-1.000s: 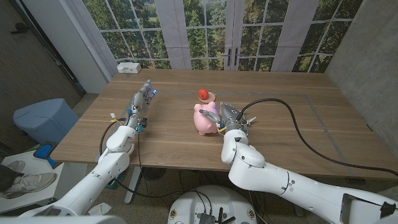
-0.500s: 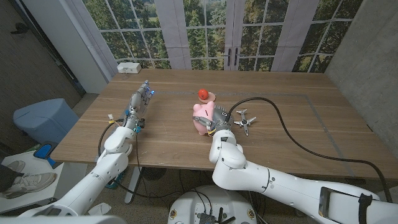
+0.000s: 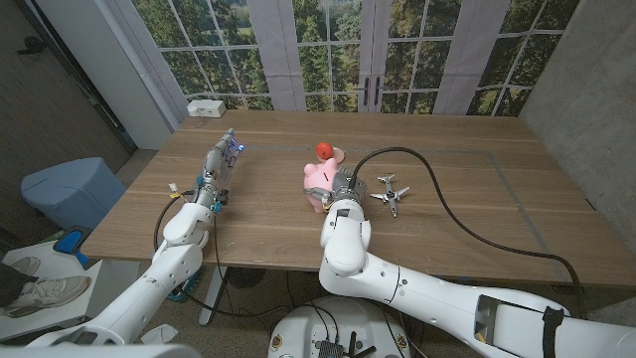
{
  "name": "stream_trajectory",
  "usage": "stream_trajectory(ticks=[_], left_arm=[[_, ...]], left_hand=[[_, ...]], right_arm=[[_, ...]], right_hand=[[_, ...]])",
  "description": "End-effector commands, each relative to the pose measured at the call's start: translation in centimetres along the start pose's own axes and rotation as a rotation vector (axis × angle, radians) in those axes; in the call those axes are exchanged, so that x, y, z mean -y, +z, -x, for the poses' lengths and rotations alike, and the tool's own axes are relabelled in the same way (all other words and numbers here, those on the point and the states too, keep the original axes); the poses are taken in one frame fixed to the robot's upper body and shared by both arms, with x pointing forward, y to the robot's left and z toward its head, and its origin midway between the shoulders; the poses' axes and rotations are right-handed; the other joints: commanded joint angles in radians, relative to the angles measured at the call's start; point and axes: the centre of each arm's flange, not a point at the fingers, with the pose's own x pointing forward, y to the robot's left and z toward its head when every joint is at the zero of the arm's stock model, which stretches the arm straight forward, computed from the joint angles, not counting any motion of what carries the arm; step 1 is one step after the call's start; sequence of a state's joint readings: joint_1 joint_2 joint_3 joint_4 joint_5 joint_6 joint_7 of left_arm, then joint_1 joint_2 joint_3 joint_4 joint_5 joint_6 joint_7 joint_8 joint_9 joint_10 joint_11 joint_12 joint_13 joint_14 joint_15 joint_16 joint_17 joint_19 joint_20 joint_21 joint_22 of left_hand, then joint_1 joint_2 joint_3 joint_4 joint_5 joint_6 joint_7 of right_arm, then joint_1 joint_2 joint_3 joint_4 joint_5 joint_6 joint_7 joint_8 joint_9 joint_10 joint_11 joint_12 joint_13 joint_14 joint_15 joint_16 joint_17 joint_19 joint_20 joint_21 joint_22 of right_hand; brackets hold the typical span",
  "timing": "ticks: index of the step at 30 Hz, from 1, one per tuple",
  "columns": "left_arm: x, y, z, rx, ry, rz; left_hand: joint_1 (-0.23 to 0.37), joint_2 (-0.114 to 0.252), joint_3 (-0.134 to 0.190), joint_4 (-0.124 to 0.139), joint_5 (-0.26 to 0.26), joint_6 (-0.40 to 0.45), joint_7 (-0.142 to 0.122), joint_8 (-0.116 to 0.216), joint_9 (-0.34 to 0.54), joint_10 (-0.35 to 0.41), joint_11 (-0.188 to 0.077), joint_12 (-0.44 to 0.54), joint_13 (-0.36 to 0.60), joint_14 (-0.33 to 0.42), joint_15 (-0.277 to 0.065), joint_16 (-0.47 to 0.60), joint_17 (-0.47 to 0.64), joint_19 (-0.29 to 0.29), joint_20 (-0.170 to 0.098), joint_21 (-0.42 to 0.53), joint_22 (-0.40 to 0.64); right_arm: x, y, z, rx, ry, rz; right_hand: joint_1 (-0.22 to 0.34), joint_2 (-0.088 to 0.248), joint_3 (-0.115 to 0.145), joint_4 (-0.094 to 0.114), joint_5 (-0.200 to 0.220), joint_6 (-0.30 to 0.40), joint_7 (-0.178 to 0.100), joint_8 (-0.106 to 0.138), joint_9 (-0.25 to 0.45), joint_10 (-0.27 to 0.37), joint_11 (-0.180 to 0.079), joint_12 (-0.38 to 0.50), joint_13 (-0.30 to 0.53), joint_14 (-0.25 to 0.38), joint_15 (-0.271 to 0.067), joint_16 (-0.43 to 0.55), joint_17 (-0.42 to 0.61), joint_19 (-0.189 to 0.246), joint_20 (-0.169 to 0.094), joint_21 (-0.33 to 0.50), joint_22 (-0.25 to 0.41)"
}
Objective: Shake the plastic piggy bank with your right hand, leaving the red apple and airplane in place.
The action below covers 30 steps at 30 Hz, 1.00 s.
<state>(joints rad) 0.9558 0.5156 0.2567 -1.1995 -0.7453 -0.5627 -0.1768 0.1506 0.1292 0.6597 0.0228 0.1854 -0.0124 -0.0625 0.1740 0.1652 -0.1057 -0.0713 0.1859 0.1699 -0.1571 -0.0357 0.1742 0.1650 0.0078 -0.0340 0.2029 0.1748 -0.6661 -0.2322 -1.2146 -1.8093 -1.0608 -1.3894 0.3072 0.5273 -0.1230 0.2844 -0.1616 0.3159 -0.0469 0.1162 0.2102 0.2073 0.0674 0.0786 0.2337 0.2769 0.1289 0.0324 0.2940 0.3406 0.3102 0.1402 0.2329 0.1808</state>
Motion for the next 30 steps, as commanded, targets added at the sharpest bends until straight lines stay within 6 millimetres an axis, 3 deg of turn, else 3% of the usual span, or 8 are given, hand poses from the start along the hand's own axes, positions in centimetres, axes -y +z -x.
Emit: stream_trajectory(ticks=[1,2,5,9,14,18,22,30], left_arm=[[-0.6,-0.1,-0.1,-0.007,0.009,0.002],[-0.6,-0.1,0.0,-0.007,0.011,0.003],[-0.6,-0.2,-0.1,-0.008,0.012,0.002],[-0.7,-0.2,-0.1,-0.007,0.015,0.002],[-0.6,-0.1,-0.1,-0.008,0.016,0.001],[-0.5,-0.1,-0.2,-0.009,0.015,0.000],[-0.4,-0.1,-0.4,-0.011,0.013,-0.001],[-0.1,-0.1,-0.6,-0.014,0.011,-0.005]], left_hand=[[0.012,0.053,0.001,-0.007,0.008,0.000,0.008,0.003,0.004,-0.005,0.003,0.004,0.005,0.004,-0.059,0.005,0.004,0.004,-0.071,0.002,0.002],[0.012,0.053,0.001,-0.007,0.008,0.000,0.008,0.003,0.004,-0.005,0.002,0.005,0.005,0.004,-0.059,0.005,0.004,0.005,-0.071,0.002,0.002],[0.012,0.052,0.001,-0.008,0.008,-0.001,0.008,0.003,0.004,-0.005,0.003,0.005,0.005,0.004,-0.059,0.005,0.004,0.006,-0.068,0.002,0.002],[0.013,0.051,0.000,-0.010,0.008,-0.001,0.008,0.003,0.004,-0.005,0.002,0.005,0.005,0.005,-0.060,0.004,0.003,0.008,-0.063,0.003,0.002],[0.013,0.048,-0.001,-0.013,0.007,-0.002,0.008,0.003,0.004,-0.005,0.002,0.005,0.006,0.004,-0.060,0.004,0.003,0.011,-0.060,0.003,0.002],[0.013,0.047,-0.002,-0.015,0.007,-0.002,0.008,0.003,0.004,-0.005,0.001,0.005,0.006,0.004,-0.061,0.003,0.003,0.011,-0.057,0.003,0.002],[0.014,0.045,-0.003,-0.018,0.006,-0.003,0.008,0.003,0.004,-0.005,0.000,0.005,0.006,0.005,-0.060,0.003,0.002,0.013,-0.053,0.003,0.002],[0.015,0.045,-0.003,-0.021,0.006,-0.003,0.008,0.003,0.004,-0.004,0.001,0.005,0.006,0.006,-0.059,0.003,0.002,0.014,-0.050,0.003,0.002]], right_arm=[[-0.4,0.4,-1.6,-0.037,0.017,0.100],[-0.4,0.3,-1.7,-0.029,0.005,0.099],[-0.5,0.2,-2.2,-0.013,0.003,0.085],[-0.9,-0.2,-2.9,0.016,-0.002,0.074],[-1.1,-0.5,-3.4,0.046,-0.020,0.074],[-1.4,-0.9,-4.0,0.042,-0.028,0.086],[-1.4,-1.2,-4.4,0.045,-0.027,0.094],[-0.9,-1.8,-4.6,0.063,-0.068,0.075]], right_hand=[[0.132,0.072,0.024,0.000,0.032,0.025,0.059,0.020,0.007,0.066,-0.005,0.030,0.021,0.124,-0.055,0.079,0.048,0.098,-0.032,0.036,0.013],[0.167,0.090,0.033,-0.003,0.036,0.043,0.055,0.028,0.008,0.078,-0.011,0.035,0.027,0.164,-0.077,0.108,0.066,0.121,-0.047,0.045,0.016],[0.307,0.140,0.055,-0.015,-0.009,0.189,-0.005,0.087,0.015,0.230,-0.094,0.098,0.061,0.315,-0.178,0.249,0.177,0.199,-0.083,0.099,0.041],[0.450,0.164,0.055,-0.015,-0.083,0.334,-0.062,0.150,0.028,0.379,-0.156,0.153,0.112,0.429,-0.247,0.456,0.372,0.245,-0.101,0.179,0.090],[0.520,0.199,0.062,-0.001,-0.137,0.707,-0.204,0.265,0.027,0.708,-0.243,0.346,0.231,0.522,-0.252,0.601,0.573,0.238,-0.132,0.275,0.152],[0.571,0.216,0.083,-0.015,-0.134,0.856,-0.231,0.314,0.025,0.825,-0.272,0.438,0.306,0.571,-0.256,0.627,0.645,0.238,-0.156,0.309,0.156],[0.600,0.222,0.098,-0.005,-0.132,1.000,-0.223,0.365,0.018,0.936,-0.262,0.519,0.380,0.675,-0.254,0.666,0.732,0.284,-0.194,0.374,0.163],[0.583,0.228,0.098,0.010,-0.126,1.015,-0.210,0.379,0.029,0.940,-0.257,0.532,0.413,0.701,-0.253,0.656,0.766,0.284,-0.203,0.400,0.166]])
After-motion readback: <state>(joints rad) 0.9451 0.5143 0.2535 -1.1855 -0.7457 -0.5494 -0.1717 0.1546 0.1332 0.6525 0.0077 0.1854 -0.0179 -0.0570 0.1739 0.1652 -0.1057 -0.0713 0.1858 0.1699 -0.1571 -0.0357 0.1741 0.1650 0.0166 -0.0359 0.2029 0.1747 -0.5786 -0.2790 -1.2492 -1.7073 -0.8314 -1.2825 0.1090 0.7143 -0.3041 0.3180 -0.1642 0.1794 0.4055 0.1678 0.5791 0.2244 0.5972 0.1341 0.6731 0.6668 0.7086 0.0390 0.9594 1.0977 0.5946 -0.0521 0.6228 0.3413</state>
